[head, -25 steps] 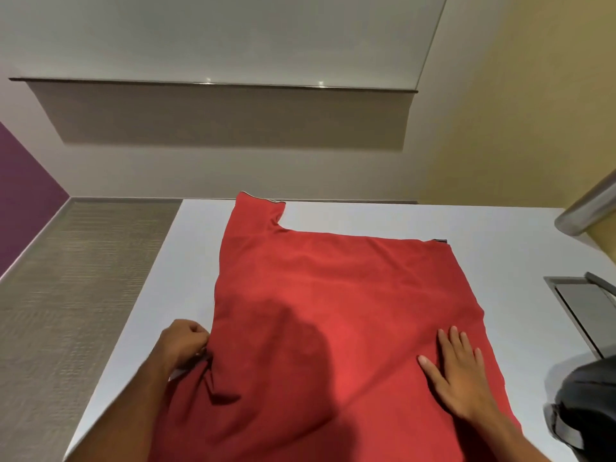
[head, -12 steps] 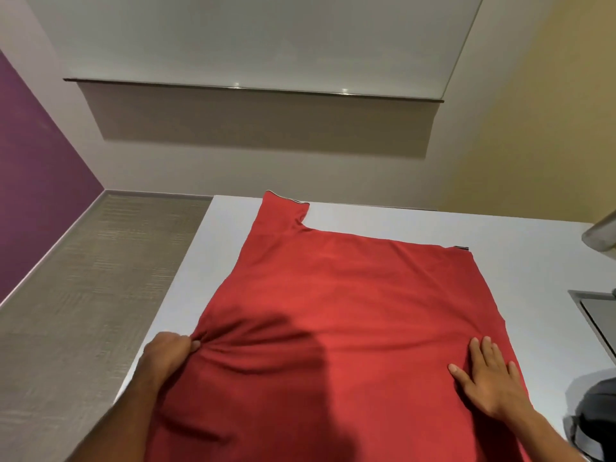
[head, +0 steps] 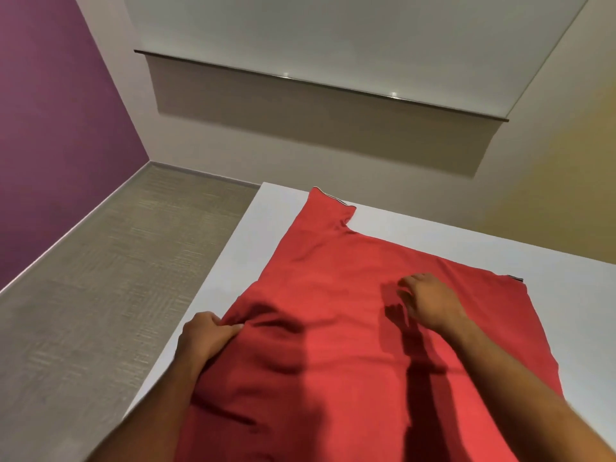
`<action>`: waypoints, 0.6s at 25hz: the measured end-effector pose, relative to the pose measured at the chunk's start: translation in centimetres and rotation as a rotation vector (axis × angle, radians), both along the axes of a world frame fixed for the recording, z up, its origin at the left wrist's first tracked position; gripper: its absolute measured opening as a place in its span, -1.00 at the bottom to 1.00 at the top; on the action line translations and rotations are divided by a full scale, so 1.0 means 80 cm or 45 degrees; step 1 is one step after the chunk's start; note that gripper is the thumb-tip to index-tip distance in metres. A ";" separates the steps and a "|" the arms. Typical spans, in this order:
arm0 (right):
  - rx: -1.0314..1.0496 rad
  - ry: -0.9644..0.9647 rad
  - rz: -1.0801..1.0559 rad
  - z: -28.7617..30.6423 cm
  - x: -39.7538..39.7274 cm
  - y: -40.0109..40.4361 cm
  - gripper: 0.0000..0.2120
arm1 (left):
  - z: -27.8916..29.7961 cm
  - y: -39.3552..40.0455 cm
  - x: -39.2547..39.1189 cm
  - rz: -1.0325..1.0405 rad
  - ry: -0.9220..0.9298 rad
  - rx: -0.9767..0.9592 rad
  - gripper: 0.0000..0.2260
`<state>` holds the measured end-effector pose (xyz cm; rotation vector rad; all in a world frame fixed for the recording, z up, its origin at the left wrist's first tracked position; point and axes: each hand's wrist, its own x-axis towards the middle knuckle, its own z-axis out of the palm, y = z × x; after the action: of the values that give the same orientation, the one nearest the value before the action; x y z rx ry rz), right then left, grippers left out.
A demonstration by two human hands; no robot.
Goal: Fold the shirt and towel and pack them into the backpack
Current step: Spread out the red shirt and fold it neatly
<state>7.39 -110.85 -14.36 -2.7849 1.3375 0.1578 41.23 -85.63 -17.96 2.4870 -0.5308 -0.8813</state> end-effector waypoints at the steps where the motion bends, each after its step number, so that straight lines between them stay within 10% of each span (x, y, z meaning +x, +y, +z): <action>1: 0.007 -0.029 0.124 0.001 0.045 -0.003 -0.77 | -0.006 0.000 0.003 0.008 0.007 -0.016 -0.65; 15: 0.139 0.408 0.852 -0.042 0.337 0.014 -0.48 | -0.050 -0.015 0.037 -0.016 0.038 -0.157 -0.74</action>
<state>34.34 -109.77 -17.75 -3.0733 0.3461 0.6944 44.18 -86.83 -22.00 2.3582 -0.5738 -0.8626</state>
